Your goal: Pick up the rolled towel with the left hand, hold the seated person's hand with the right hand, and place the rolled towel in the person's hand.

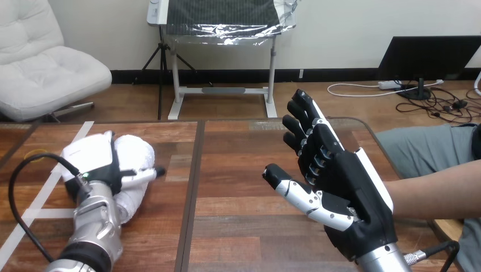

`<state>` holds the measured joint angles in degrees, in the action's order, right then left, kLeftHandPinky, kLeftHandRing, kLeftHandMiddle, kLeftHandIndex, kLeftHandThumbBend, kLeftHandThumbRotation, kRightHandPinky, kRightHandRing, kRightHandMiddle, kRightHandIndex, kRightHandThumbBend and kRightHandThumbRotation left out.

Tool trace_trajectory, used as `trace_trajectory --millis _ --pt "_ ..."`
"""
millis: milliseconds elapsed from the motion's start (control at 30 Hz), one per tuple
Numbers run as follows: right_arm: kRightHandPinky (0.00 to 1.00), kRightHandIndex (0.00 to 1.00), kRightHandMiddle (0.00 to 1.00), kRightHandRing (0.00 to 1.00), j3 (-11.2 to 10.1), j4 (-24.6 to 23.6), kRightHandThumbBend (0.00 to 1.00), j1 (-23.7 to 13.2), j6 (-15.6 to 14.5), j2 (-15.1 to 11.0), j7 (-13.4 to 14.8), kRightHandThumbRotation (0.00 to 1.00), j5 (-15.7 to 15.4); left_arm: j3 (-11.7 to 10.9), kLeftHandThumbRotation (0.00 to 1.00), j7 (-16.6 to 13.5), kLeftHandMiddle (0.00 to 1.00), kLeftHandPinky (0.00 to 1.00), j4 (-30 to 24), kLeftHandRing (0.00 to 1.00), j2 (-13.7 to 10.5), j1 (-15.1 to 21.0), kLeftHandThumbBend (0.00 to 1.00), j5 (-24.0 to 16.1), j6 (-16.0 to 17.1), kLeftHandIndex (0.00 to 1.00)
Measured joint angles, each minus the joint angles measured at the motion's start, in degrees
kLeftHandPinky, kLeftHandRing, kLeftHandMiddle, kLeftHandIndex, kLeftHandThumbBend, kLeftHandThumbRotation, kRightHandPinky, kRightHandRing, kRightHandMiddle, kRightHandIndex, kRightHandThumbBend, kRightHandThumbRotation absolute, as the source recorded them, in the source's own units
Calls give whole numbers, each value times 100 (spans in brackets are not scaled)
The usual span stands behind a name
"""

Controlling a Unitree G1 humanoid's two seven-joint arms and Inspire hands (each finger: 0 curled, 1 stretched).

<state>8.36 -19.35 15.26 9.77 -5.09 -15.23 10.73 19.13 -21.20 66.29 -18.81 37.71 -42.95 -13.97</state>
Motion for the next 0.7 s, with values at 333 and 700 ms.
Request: trace_trajectory --millis 333,700 --pt "100 100 100 100 -10 -96 52 -1 -53 -21 -34 0 1 286 73 63 93 98 229 93 -39 132 100 -30 -206 93" --pt "100 100 100 100 -34 -148 52 -1 -68 -58 -86 0 1 584 81 205 96 100 422 96 -75 280 100 -73 -440 95"
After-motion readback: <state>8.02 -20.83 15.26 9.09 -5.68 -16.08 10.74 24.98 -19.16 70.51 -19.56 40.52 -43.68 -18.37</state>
